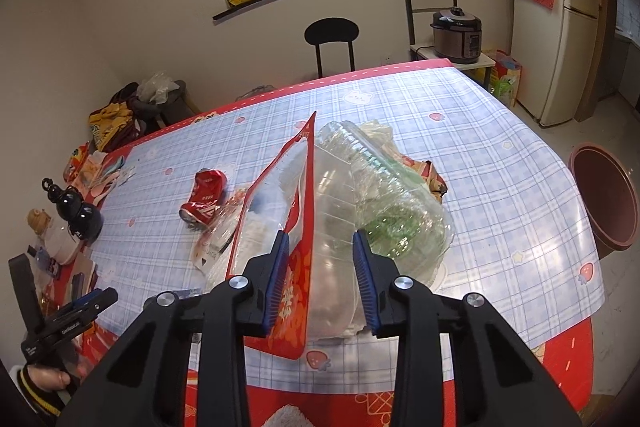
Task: Collect trash
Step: 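Grasp the clear red-labelled plastic box with the right gripper while the left gripper approaches the crushed silver can, then close the left gripper on the crushed silver-blue can and lift it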
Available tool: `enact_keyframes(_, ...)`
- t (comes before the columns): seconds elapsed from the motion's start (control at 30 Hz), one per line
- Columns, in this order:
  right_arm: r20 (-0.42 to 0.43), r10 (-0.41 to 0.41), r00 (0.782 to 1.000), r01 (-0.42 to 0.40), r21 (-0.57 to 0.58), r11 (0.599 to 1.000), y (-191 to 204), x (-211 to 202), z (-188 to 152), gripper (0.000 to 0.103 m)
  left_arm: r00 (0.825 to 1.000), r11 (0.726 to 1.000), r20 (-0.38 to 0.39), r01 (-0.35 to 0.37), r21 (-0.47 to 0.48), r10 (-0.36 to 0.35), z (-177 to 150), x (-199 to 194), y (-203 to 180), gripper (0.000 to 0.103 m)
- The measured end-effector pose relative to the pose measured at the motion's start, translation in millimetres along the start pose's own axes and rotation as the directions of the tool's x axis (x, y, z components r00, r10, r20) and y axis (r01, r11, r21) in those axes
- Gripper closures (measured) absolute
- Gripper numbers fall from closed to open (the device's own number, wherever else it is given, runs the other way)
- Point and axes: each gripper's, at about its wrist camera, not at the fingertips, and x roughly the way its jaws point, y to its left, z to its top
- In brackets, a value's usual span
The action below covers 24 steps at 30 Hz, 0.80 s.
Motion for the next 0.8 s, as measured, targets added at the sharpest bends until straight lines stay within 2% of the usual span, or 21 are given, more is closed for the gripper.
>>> enact_keyframes(0.3, -0.009, 0.011, 1.000, -0.011, -0.076, 0.997, 22, -1, -24, 0.070, 0.998, 1.000, -0.066, -0.007, -0.030, 0.005, -17, 16, 14, 0.029)
enact_keyframes(0.53, -0.013, -0.012, 1.000, 0.012, -0.069, 0.998, 21, 1, -34, 0.070, 0.990, 0.999, -0.141, -0.026, -0.037, 0.020, -34, 42, 17, 0.031)
enact_keyframes(0.8, 0.000, -0.024, 1.000, 0.024, -0.055, 0.998, 15, -1, -34, 0.070, 0.980, 0.991, -0.153, -0.121, 0.055, 0.128, -36, 75, 9, 0.030)
